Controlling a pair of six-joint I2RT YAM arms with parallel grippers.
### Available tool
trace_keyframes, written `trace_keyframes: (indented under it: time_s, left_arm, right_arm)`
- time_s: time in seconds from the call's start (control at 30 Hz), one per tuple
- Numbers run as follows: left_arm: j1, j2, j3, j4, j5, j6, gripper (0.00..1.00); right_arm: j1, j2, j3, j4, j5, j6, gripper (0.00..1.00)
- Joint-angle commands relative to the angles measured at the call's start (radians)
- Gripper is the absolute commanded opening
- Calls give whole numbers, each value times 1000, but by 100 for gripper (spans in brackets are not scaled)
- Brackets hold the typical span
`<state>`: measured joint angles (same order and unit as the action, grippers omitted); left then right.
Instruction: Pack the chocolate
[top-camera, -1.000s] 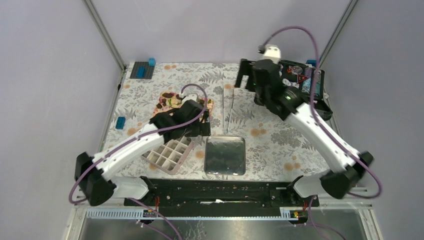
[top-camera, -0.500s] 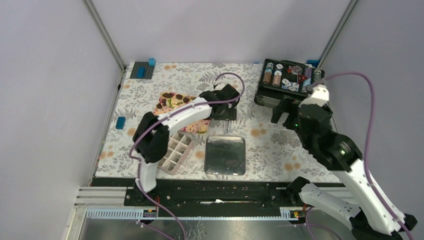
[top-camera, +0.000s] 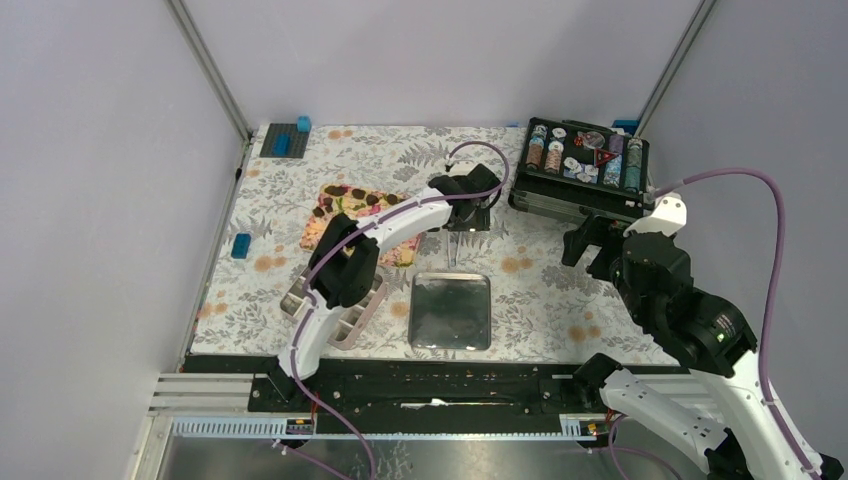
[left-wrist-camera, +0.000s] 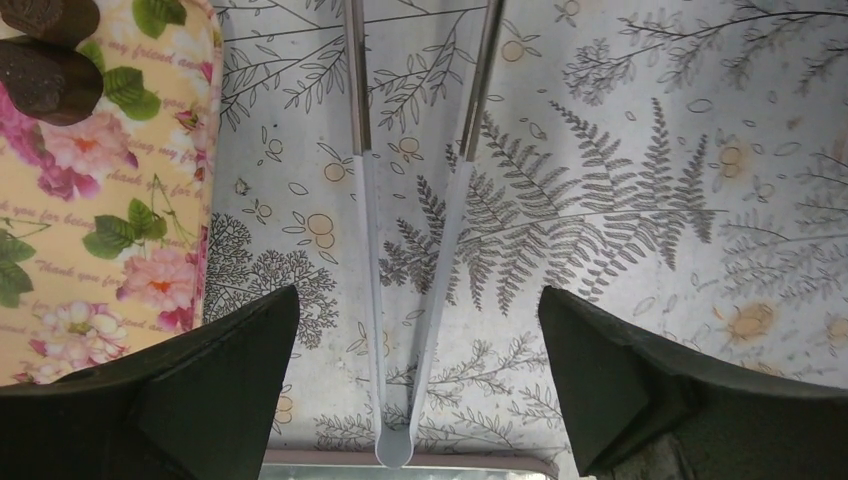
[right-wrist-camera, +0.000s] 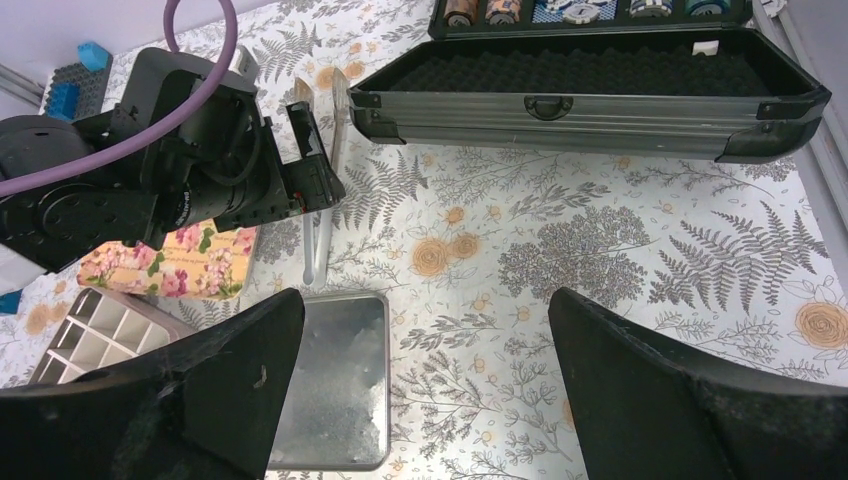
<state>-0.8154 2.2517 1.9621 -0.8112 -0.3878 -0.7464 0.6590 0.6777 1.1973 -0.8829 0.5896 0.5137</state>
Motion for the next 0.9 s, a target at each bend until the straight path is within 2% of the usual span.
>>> trace_keyframes:
  time_s: [0.0,0.2,0.43,0.53,0.73,0.87]
  left_arm:
    - [3,28,41,28,-68,-48,99]
    - [11,100,103,51,-48,30,97]
    - [57,135,91,59,10,49,88]
    - [58,153,96,63,21,70,80]
    - [58,165,95,66,17,84,76]
    - [63,162,67,84,50,71,68]
  right_arm:
    - [-1,-6,0,-15,-6,28,100]
    - [-1,-27,6,-45,7,29,100]
    - [-2,-47,18,-84,41,17,100]
    - [-2,-43,12,-82,42,18,100]
    - [-1,-40,8,-78,36,26,100]
    - [-1,-47,10,-80,61,22,100]
